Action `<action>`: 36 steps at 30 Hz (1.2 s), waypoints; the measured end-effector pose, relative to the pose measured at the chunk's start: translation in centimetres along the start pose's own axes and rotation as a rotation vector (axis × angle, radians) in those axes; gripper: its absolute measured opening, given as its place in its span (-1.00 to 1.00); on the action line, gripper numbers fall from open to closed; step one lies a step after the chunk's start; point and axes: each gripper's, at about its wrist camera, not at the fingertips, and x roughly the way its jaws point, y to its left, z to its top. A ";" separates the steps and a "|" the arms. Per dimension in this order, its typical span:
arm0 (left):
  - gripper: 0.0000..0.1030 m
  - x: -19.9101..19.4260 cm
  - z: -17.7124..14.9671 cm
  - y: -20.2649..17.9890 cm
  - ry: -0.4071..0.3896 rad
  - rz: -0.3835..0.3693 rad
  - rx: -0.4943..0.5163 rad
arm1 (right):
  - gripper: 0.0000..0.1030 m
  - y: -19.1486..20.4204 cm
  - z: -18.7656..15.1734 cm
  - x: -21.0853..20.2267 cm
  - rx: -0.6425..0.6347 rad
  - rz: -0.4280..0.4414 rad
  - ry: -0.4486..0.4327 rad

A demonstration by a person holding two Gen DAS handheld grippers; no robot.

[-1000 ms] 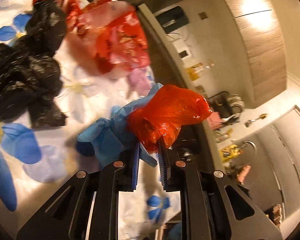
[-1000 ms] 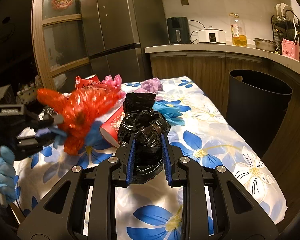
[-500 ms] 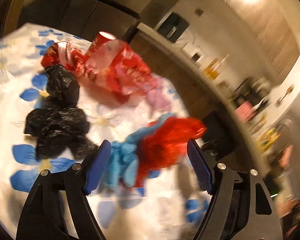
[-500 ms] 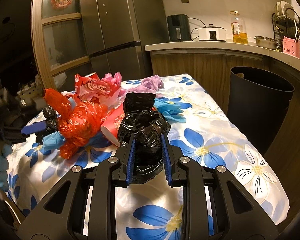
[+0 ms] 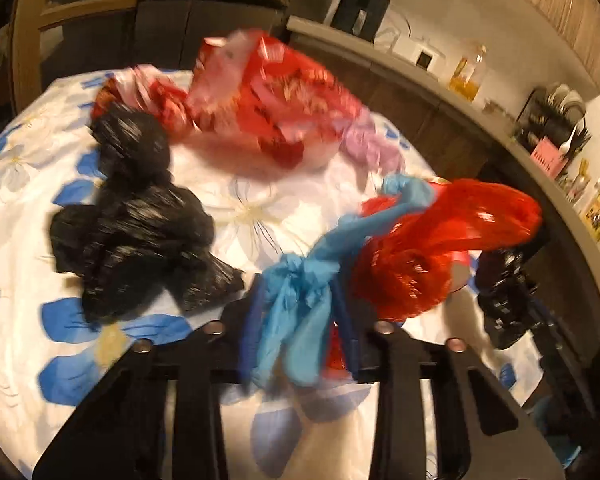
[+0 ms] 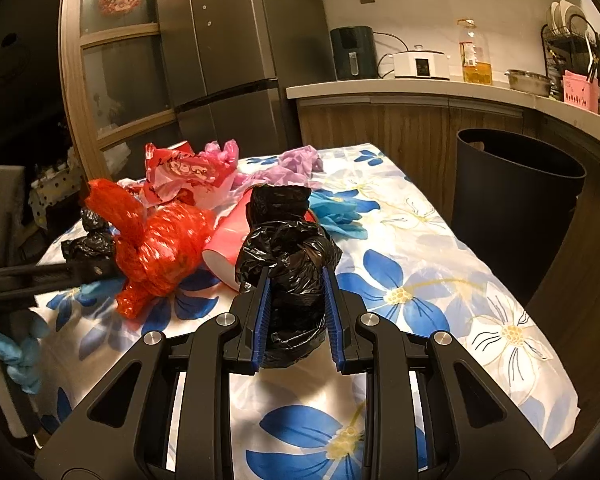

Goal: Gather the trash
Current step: 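Lift the blue glove free of the red bag with the left tool, then carry the blue glove and black bag over the black bin with both tools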

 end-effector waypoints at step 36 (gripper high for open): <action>-0.96 -11.6 6.6 -5.7 -0.379 -0.125 -0.043 | -0.52 -3.6 1.9 -2.8 0.056 -0.080 -0.097</action>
